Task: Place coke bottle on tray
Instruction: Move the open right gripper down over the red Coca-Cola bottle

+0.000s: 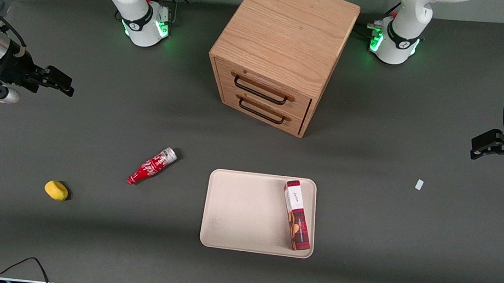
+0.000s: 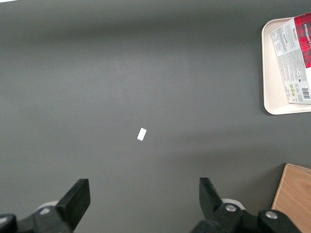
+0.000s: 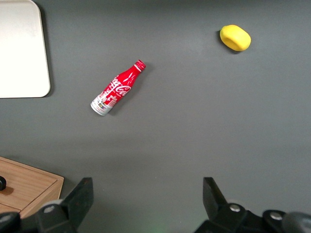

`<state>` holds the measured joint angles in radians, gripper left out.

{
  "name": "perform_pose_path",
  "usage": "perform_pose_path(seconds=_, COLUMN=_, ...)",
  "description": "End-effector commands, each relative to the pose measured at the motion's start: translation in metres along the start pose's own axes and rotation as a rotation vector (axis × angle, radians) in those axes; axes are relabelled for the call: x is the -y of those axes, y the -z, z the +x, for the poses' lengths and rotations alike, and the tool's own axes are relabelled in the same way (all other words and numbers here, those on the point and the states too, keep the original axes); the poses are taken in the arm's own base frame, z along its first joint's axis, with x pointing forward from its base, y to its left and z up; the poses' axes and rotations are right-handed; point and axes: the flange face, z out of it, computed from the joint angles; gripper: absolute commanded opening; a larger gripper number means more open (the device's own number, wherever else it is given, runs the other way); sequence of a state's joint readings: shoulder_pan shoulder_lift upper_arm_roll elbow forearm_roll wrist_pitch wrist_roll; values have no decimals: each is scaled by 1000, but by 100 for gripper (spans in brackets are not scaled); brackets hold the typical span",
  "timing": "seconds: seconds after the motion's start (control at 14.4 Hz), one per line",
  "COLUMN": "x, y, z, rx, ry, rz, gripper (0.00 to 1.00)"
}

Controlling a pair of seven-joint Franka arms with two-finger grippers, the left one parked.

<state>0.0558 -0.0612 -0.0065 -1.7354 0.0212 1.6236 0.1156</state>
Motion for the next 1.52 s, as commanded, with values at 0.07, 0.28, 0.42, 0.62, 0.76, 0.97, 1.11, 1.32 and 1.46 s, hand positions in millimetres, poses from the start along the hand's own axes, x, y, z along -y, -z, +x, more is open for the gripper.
perform_pose_path(seconds=0.07, x=5, y=4, z=6, rx=5, ry=-25, rz=-20, gripper=100)
perform_pose_path(seconds=0.28, x=17, y=-3, z=10, rx=13, ry=-38, rz=-21, gripper=100)
perform_pose_path(seconds=0.42, x=29, y=-9, z=16, rx=16, ry=-18, rz=-24, gripper=100)
perform_pose_path(seconds=0.62, x=32, y=-22, z=31, rx=2, ry=-16, rz=-21, gripper=100)
perform_pose_path(seconds=0.76, x=40, y=-40, z=44, rx=-4, ry=-40, rz=-12, gripper=100)
perform_pose_path(seconds=0.97, x=74, y=-68, z=56, rx=-14, ry=-141, rz=-8, gripper=100)
perform_pose_path(seconds=1.11, x=90, y=-85, z=62, rx=-12, ry=-216, rz=-4, gripper=100)
perform_pose_path(seconds=1.32, x=114, y=-122, z=73, rx=6, ry=-360, rz=-5, gripper=100)
perform_pose_path(seconds=1.46, x=118, y=-152, z=85, rx=5, ry=-464, rz=3, gripper=100)
